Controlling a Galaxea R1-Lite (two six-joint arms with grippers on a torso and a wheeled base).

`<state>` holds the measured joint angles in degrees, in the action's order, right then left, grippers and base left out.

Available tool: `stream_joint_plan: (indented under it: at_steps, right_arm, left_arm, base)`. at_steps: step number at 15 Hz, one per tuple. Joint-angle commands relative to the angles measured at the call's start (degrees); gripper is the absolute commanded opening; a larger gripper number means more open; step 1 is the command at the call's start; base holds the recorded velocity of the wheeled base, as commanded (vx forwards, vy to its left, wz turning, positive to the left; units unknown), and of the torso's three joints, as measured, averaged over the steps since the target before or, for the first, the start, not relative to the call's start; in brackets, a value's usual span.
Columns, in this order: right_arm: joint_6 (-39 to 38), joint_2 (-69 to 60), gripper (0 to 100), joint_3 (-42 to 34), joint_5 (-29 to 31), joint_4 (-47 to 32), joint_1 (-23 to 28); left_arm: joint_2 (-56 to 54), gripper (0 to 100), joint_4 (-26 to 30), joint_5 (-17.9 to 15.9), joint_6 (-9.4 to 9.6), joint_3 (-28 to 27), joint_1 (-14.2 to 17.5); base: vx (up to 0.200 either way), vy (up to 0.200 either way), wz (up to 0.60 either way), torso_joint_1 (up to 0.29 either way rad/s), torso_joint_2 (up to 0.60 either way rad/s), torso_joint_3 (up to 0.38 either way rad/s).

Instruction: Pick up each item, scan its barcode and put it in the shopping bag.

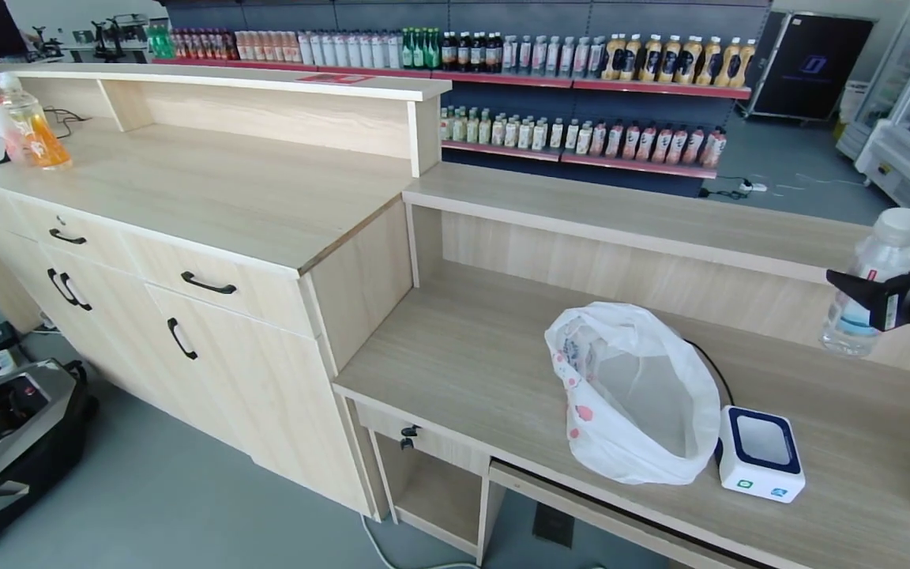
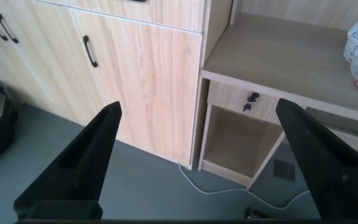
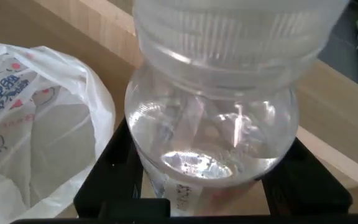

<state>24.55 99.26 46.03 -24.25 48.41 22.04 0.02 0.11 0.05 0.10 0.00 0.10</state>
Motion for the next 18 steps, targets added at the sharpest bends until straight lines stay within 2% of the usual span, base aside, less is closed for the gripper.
stream_joint_plan:
  at_steps: [1,5,9,13,18]
  right_arm:
    - [-2.14,6.13,0,0.99,-0.01,2.66,-3.23]
    - [-10.75,19.22,0,2.66,-0.1,17.86,-11.49]
    - [-11.19,25.99,0,4.51,-0.19,18.83,-15.8]
    - [-11.54,32.58,0,9.08,-0.36,22.26,-16.77]
    - [-11.54,38.64,0,13.73,-2.21,22.78,-17.29]
  left_arm:
    - [-0.02,100,-0.02,0.04,-0.01,0.0,-0.01]
    - [-0.02,100,-0.02,0.04,-0.01,0.0,-0.01]
    - [-0.02,100,0.07,0.04,-0.01,0.0,-0.01]
    - [-0.02,100,-0.02,0.04,-0.01,0.0,-0.01]
    - [-0.02,100,0.07,0.04,-0.01,0.0,-0.01]
  base:
    - [0.0,0.0,0.0,0.0,0.0,0.0]
    - [0.0,0.0,0.0,0.0,0.0,0.0]
    - [0.0,0.0,0.0,0.0,0.0,0.0]
    - [0.0,0.0,0.0,0.0,0.0,0.0]
    - [0.0,0.0,0.0,0.0,0.0,0.0]
